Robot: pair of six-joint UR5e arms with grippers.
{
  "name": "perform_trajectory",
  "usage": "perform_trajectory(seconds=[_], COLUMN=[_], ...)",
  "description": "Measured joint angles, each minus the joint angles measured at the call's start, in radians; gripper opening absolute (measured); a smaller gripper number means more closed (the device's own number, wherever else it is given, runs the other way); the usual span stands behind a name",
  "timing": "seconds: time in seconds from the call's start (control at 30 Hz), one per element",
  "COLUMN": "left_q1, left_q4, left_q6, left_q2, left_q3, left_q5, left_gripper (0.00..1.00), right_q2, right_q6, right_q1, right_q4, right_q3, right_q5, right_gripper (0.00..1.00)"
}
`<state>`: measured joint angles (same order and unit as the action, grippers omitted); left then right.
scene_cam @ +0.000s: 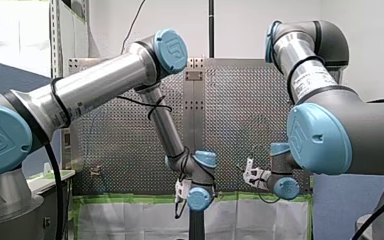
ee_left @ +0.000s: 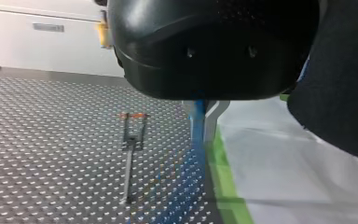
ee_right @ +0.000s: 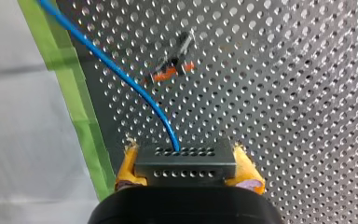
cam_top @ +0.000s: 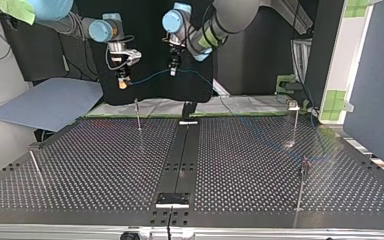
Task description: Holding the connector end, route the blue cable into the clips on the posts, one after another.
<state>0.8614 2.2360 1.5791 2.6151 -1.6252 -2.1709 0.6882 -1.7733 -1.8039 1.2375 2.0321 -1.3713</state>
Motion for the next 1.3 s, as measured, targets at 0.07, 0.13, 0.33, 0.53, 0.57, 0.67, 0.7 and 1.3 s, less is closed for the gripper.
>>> perform_trajectory(seconds=[0.07,0.13,0.33,0.53,0.57,0.67,0.7,1.3], left_q1=[0.005,0.012,0.030,0.059,0.063,0.075,0.079,0.091], left_q4=[0.015,0.031,0.068,0.078,0.080,0.090,0.095,0.138], left_q6=[0.003,0.009,0.027,0.058,0.063,0.074,0.077,0.104], left_q2=[0.018,0.036,0.084,0.095,0.095,0.095,0.096,0.096], left_q3=[0.018,0.036,0.087,0.145,0.153,0.178,0.185,0.339], left_q5=[-0.002,-0.006,-0.037,-0.075,-0.081,-0.100,-0.107,-0.223], left_gripper=[0.02,0.02,0.02,0.02,0.02,0.02,0.02,0.02], right_q2=[0.000,0.000,0.000,0.000,0.000,0.000,0.000,-0.001], right_q6=[0.005,0.015,0.061,0.091,0.096,0.104,0.104,0.096], right_q1=[0.016,0.027,0.036,0.035,0.036,0.037,0.037,0.065], right_q4=[-0.005,-0.010,-0.044,-0.076,-0.083,-0.097,-0.099,-0.147], right_q3=[-0.001,-0.001,-0.003,-0.015,-0.016,-0.019,-0.019,-0.068], right_q5=[0.017,0.033,0.046,0.039,0.037,0.033,0.032,0.036], right_gripper=[0.00,0.00,0.00,0.00,0.00,0.00,0.00,0.00])
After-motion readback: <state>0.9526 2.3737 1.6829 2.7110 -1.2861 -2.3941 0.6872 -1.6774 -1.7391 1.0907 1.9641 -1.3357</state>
